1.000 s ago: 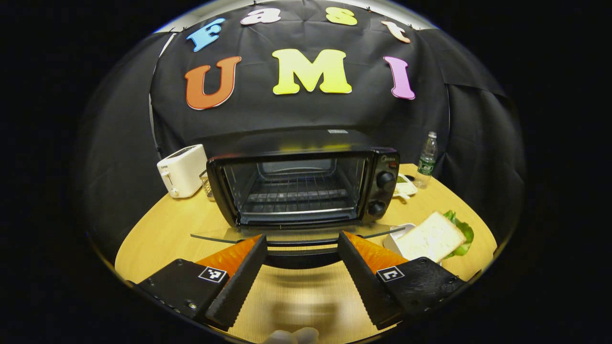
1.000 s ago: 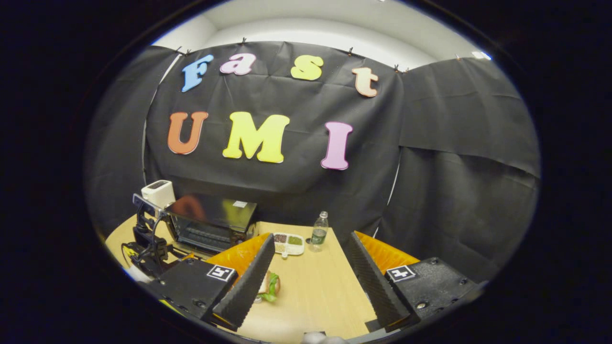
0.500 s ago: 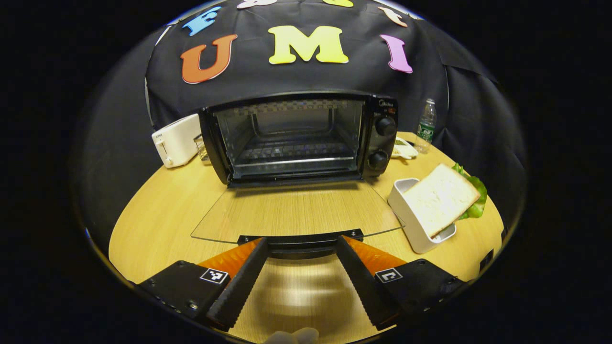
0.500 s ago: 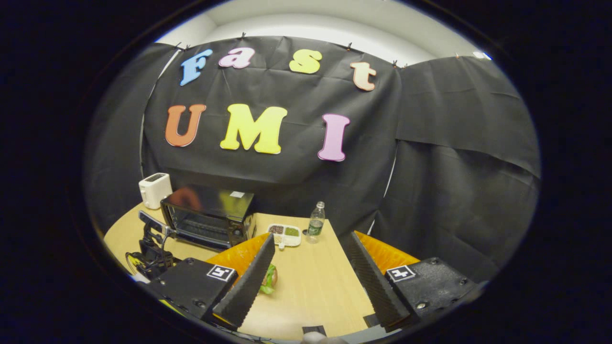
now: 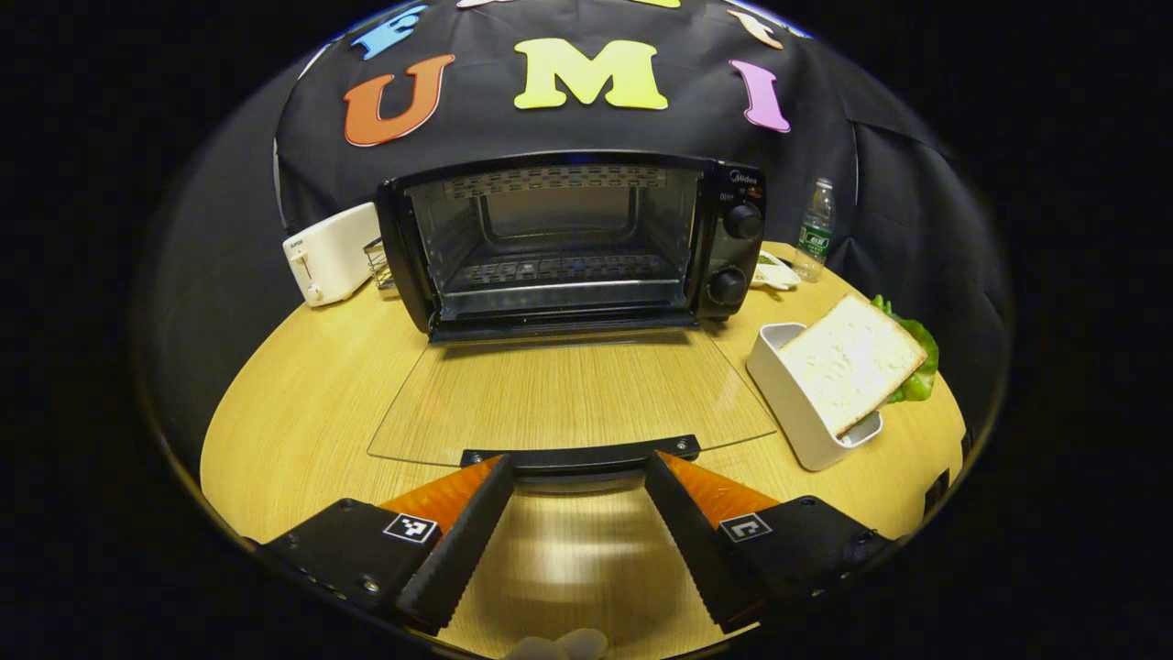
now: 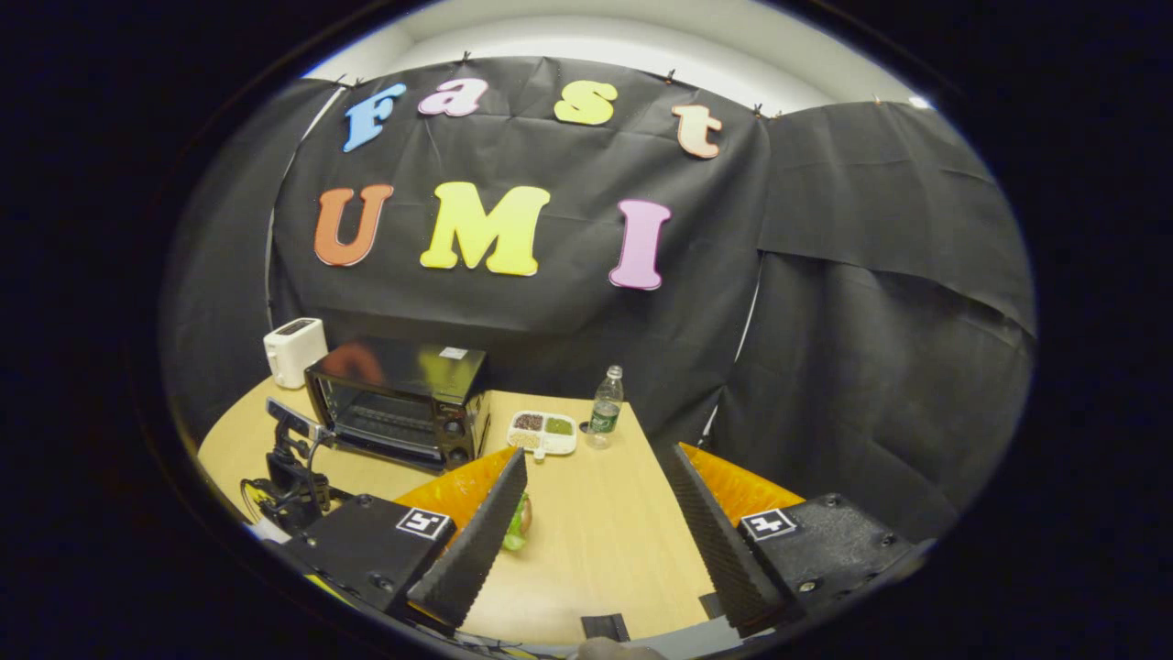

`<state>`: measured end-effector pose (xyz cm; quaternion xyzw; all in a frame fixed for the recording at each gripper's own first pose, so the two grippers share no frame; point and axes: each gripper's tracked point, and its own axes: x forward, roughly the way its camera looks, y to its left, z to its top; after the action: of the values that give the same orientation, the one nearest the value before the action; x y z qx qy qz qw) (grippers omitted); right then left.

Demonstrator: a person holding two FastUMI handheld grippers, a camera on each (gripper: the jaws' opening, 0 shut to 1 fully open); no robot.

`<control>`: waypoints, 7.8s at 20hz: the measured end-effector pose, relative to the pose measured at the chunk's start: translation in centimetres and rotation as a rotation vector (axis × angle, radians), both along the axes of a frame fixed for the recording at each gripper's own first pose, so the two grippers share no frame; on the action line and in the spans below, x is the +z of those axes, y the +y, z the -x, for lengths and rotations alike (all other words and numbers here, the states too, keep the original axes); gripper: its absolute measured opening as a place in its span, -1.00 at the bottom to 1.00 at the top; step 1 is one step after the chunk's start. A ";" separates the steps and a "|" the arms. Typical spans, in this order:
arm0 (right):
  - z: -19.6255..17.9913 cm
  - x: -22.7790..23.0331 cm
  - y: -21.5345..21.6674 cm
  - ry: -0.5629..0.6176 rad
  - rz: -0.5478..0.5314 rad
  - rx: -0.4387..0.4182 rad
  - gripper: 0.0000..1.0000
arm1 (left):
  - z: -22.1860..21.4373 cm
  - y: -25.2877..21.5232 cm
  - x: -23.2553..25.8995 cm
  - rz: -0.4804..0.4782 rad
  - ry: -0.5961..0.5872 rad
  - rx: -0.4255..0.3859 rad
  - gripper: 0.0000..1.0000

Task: Open the electric oven with the left hand, put the food in, and close the electric oven.

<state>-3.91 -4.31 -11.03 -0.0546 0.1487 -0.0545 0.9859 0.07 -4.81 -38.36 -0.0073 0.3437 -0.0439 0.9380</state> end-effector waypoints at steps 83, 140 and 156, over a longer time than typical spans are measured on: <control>-30.1 -21.5 38.0 0.133 -1.140 0.023 -0.33 | 3.8 13.2 25.9 -0.054 -0.448 0.113 0.90; -4.2 2.2 -0.9 -0.105 -0.150 -0.073 0.80 | 2.2 0.2 1.0 0.044 0.024 0.002 0.89; -5.5 0.9 -1.2 -0.037 -0.156 -0.085 0.82 | 1.1 -0.1 -2.5 0.058 0.092 0.031 0.88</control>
<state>1.61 -5.54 -10.18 0.0295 0.1365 -0.0853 0.9865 -1.01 -4.86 -40.89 -0.0418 0.3851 -0.0391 0.9211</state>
